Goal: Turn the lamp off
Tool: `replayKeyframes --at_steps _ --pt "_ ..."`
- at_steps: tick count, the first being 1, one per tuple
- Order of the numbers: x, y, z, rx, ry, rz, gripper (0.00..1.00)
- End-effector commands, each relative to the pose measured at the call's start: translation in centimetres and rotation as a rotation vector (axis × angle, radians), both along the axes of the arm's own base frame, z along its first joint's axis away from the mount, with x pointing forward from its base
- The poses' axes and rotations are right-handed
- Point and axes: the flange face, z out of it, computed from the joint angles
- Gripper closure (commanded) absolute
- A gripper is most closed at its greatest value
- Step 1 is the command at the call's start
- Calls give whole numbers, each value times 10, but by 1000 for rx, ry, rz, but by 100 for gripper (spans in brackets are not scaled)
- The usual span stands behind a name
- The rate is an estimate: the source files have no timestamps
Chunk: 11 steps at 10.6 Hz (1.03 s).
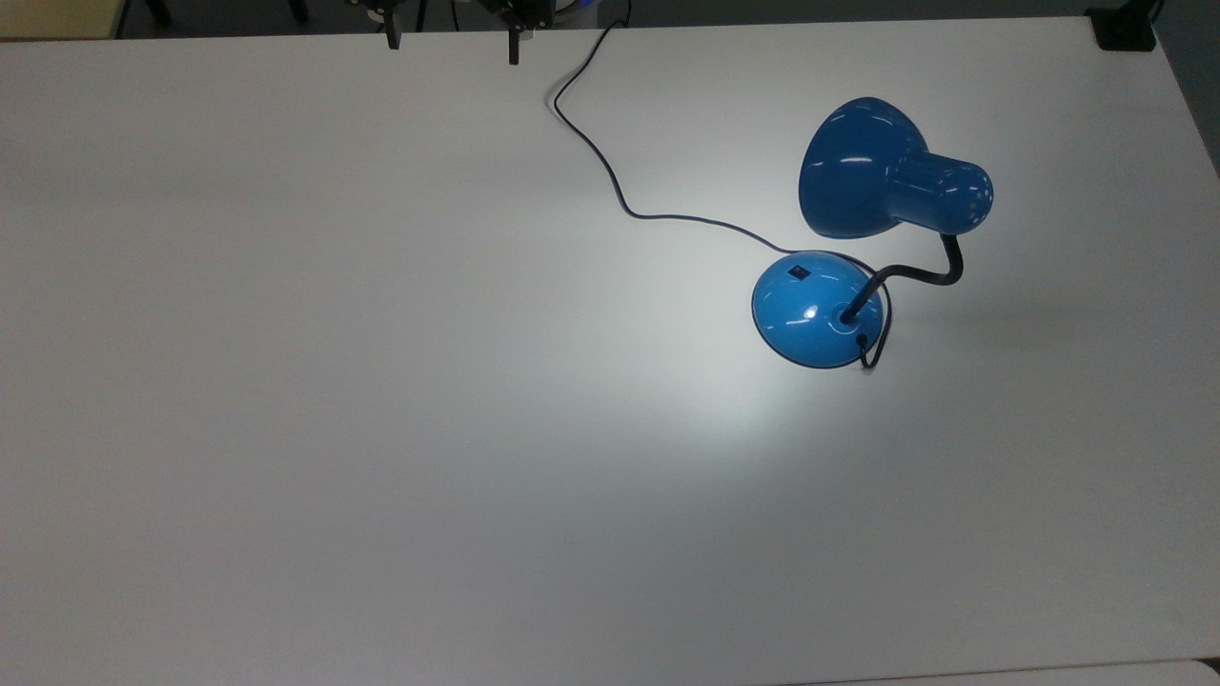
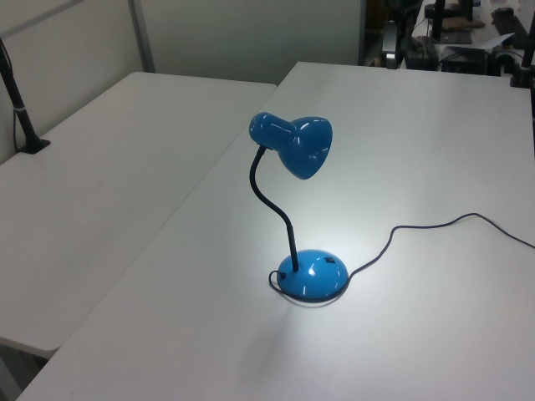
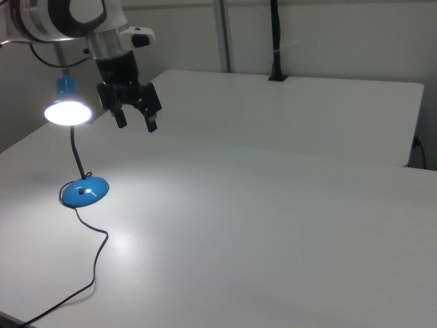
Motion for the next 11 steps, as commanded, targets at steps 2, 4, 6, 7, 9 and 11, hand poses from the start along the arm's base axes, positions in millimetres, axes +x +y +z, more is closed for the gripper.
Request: replayKeyframes --at_steps 2,4,6,7,9,11 --pt "-7 -3 7 -5 11 -8 0" --pt "-7 -4 7 -5 11 -8 0" --pt "-7 -6 7 -5 12 -13 0" --pt "-7 -6 7 -5 12 -11 0" --pt "-6 -6 6 -2 13 -10 5" --pt "-6 -6 6 3 13 -3 40"
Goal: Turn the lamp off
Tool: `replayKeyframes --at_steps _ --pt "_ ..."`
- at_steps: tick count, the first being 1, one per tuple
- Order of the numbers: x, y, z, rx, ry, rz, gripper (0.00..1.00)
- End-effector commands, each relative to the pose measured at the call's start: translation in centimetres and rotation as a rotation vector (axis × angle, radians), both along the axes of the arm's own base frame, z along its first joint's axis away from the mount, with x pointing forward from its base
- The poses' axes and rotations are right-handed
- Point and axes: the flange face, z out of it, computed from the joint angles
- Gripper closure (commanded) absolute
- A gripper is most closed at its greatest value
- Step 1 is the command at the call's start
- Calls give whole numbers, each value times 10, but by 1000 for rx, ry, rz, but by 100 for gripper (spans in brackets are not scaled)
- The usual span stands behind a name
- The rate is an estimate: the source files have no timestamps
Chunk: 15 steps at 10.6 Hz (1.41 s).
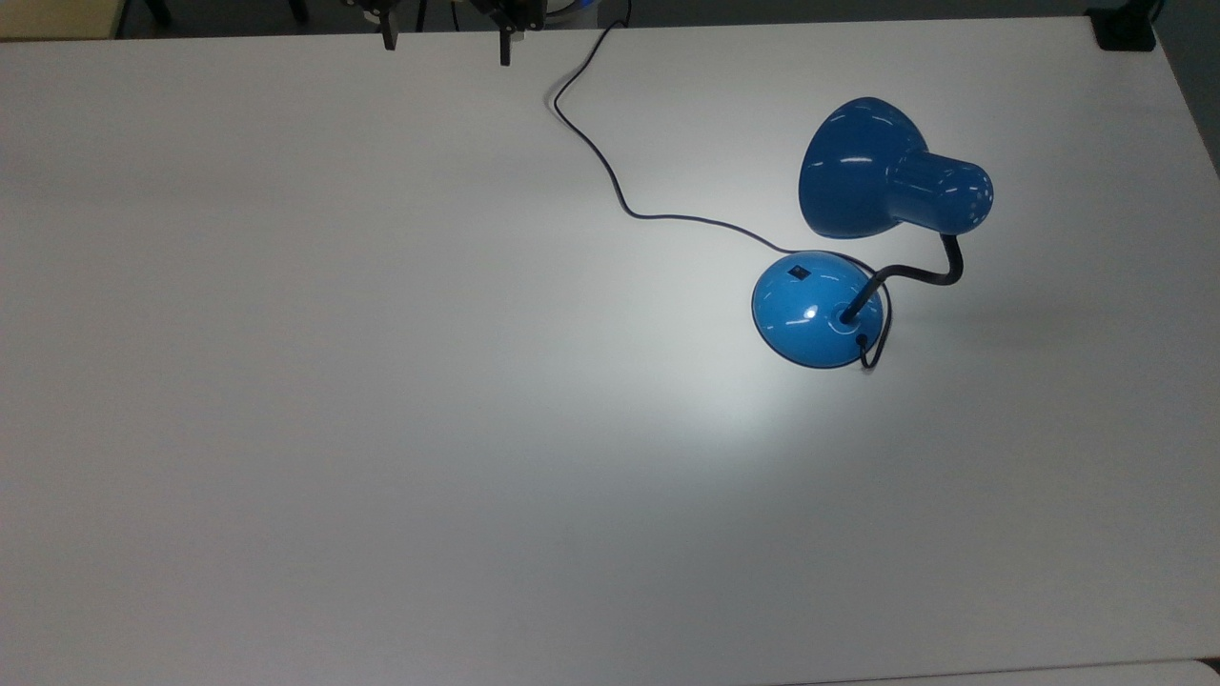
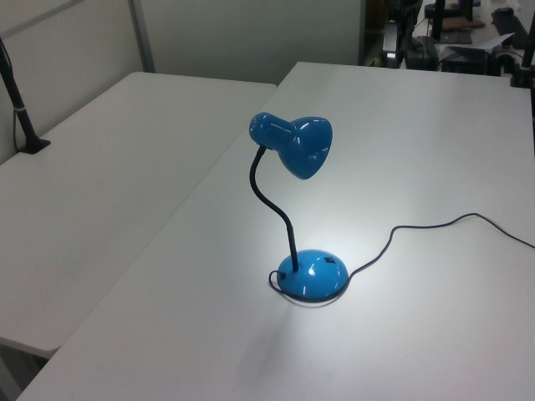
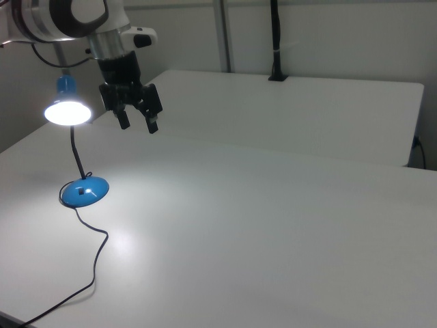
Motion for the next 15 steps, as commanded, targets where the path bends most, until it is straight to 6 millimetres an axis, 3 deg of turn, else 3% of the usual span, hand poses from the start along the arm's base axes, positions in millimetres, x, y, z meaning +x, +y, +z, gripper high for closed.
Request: replayKeyframes --at_steps 1,3,4,7,8,12,15 --pt "-6 -2 6 5 14 10 58" --pt "-6 -3 6 5 14 39 89" --pt "-5 -3 5 6 13 45 95" --pt "-4 -1 1 8 19 50 95" --pt "-4 3 -1 12 23 58 100" --pt "-1 24 -34 76 22 127 100" --pt "-6 62 -75 76 12 196 100"
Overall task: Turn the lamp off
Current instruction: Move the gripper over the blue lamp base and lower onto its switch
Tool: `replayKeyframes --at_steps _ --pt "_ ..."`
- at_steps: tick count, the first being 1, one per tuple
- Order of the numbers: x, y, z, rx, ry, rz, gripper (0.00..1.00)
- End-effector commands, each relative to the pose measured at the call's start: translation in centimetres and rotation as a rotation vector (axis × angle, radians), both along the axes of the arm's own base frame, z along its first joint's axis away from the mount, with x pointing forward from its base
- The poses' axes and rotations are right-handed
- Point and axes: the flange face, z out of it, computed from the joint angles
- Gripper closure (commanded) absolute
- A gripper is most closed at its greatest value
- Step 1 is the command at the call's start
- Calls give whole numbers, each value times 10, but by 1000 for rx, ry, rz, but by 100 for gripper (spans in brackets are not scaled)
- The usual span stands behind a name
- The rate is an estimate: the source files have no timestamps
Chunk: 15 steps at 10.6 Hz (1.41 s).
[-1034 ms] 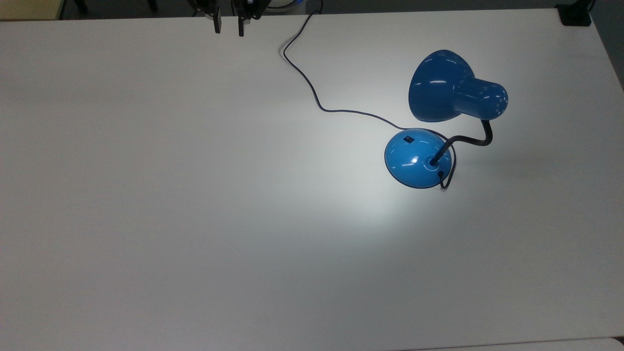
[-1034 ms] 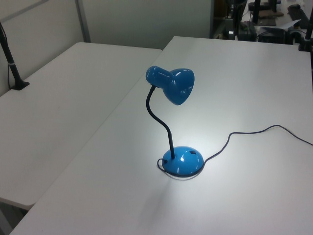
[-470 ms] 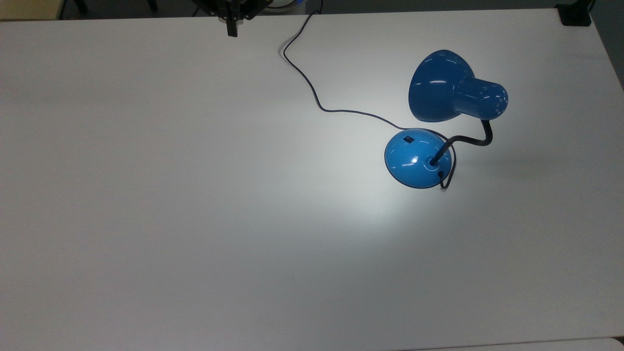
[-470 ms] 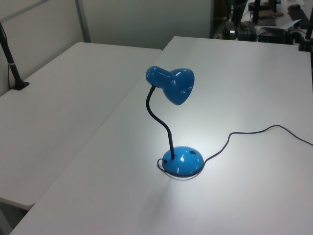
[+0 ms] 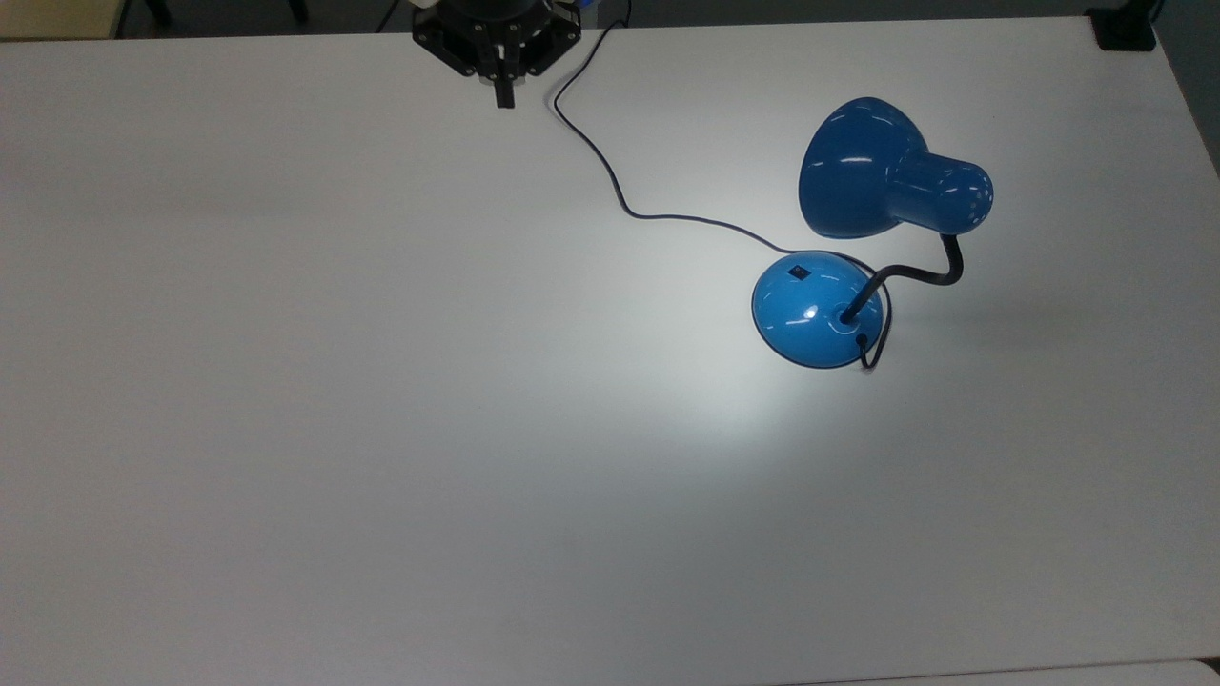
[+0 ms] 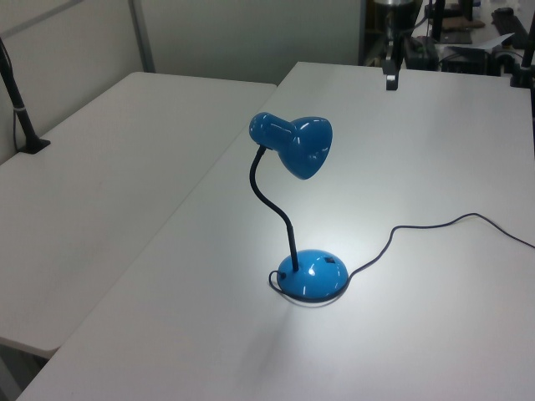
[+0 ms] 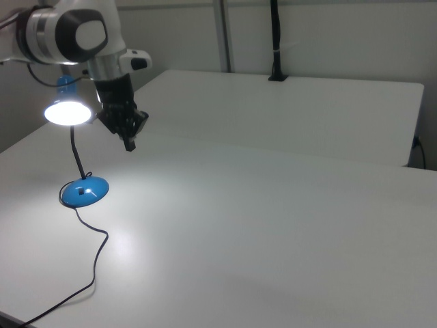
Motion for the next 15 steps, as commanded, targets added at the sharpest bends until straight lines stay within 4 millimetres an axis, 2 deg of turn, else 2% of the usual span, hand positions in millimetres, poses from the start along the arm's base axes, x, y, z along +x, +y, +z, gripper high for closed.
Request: replayKeyframes --at_steps 1,4,8,13,15 --pt "-15 48 -42 15 -28 101 100" --pt "-22 89 -79 20 -55 178 100" --pt "-28 129 -115 21 -87 264 100" --pt "-31 171 -142 24 -107 348 100" --pt "-34 179 -151 26 -120 421 100"
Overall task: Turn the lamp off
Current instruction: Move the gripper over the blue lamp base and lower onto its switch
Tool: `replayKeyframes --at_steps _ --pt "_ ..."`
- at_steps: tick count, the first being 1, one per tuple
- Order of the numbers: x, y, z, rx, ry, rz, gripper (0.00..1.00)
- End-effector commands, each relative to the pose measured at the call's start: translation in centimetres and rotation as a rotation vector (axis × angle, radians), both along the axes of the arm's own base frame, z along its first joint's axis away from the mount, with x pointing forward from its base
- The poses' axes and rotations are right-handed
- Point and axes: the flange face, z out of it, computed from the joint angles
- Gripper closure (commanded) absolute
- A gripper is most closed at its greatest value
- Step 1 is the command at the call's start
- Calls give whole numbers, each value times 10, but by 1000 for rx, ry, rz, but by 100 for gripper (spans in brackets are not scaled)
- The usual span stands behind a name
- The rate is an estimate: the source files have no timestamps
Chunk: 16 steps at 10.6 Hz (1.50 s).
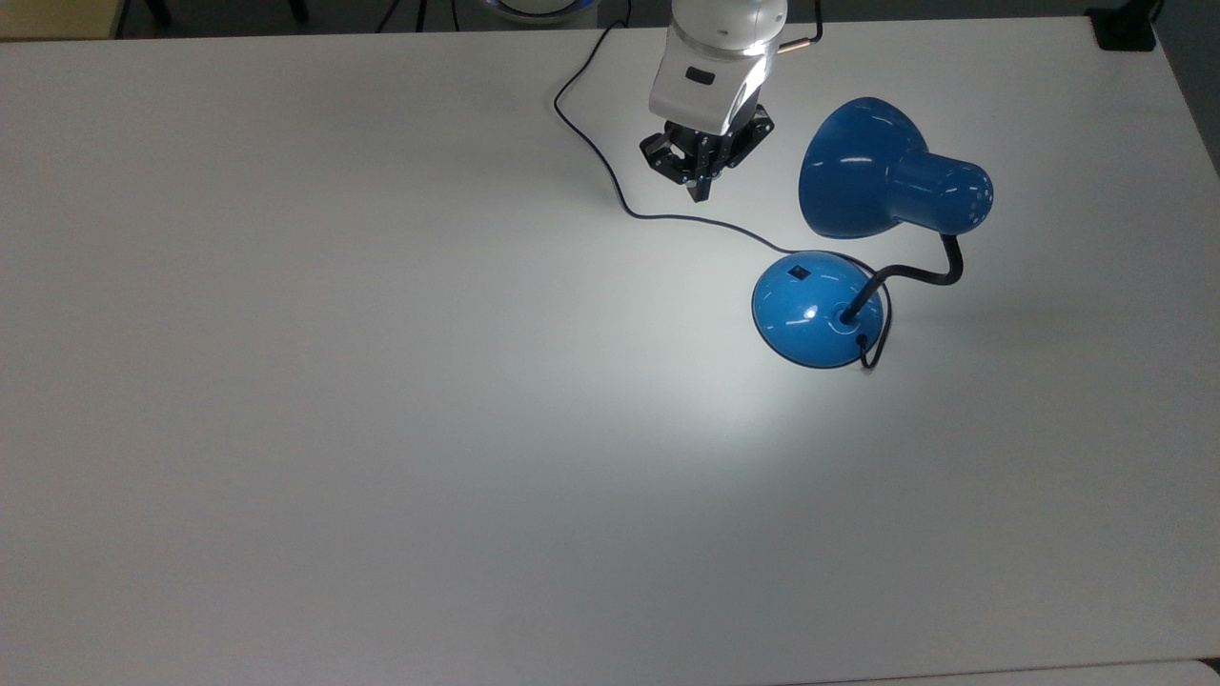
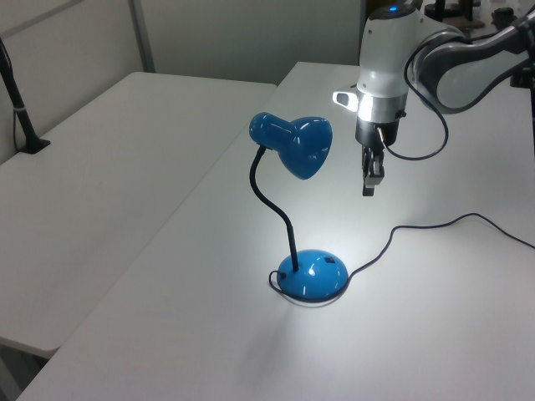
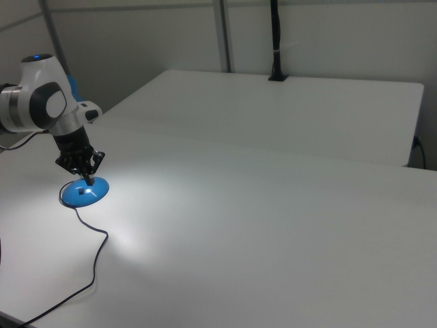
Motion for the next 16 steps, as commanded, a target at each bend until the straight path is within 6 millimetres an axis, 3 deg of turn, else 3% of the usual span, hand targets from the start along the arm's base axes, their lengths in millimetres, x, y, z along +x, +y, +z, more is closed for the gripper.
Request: replayKeyframes --at_steps 1,3,6,12,16 --pt "-6 14 -22 -1 -25 110 100" --pt "-9 35 -28 12 -53 154 100" --pt "-9 59 -54 18 -70 290 100" --pt "6 73 -81 70 -197 365 100" --pt "4 83 -84 87 -215 374 100"
